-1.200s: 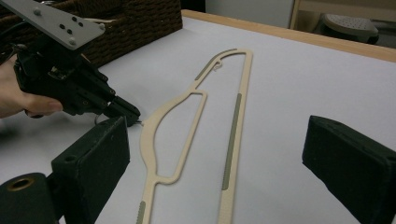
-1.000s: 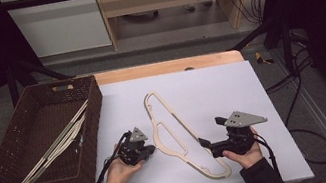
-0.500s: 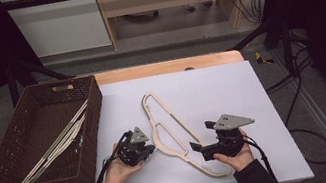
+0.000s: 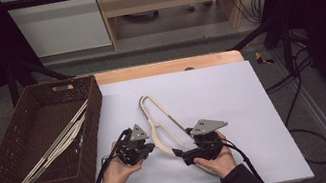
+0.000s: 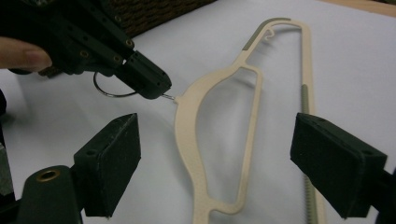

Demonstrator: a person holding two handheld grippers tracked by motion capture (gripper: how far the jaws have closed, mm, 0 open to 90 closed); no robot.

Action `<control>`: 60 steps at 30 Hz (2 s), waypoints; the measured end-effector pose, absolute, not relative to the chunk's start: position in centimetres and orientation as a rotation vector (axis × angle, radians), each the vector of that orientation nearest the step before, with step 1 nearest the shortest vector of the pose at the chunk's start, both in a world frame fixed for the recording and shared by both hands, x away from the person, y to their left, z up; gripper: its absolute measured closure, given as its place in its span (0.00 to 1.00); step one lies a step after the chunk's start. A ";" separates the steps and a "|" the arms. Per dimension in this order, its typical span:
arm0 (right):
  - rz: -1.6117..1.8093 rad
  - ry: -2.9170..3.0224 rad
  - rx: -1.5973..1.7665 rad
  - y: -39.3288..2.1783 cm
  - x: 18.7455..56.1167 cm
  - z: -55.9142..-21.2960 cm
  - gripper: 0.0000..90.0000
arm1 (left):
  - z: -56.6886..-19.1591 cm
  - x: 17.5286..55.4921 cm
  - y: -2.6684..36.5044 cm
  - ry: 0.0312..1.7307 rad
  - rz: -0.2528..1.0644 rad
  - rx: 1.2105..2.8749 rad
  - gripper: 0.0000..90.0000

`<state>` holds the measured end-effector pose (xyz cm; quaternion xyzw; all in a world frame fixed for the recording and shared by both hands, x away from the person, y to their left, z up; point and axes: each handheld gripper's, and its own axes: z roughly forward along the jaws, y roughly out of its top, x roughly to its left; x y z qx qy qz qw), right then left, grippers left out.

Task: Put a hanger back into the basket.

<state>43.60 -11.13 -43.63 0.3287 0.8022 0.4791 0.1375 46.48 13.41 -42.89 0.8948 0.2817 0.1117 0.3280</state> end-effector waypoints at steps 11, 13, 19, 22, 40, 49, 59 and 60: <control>1.211 2.423 0.912 -8.1 43.8 -45.8 0.26 | -42.2 46.1 13.1 0.750 0.302 2.336 0.99; 1.176 2.436 0.910 -7.7 43.9 -46.1 0.29 | -42.1 46.1 13.1 0.749 0.302 2.338 0.99; 1.097 2.450 0.856 -6.7 43.9 -46.5 0.40 | -42.1 46.1 13.1 0.758 0.304 2.349 0.99; 1.093 2.463 0.832 -6.6 43.8 -46.5 0.49 | -42.1 46.0 13.0 0.762 0.303 2.348 0.99; 0.969 2.473 0.696 -5.8 43.7 -47.0 0.81 | -41.8 46.0 13.1 0.775 0.290 2.360 0.99; 0.981 2.463 0.653 -6.1 43.6 -46.8 0.83 | -41.6 45.9 13.3 0.787 0.268 2.315 0.98; 1.060 2.413 0.649 -7.5 43.3 -45.2 0.87 | -38.0 44.5 15.4 0.710 0.404 2.074 0.57; 1.056 2.412 0.651 -7.7 43.3 -45.0 0.87 | -37.6 44.4 15.7 0.703 0.415 2.050 0.52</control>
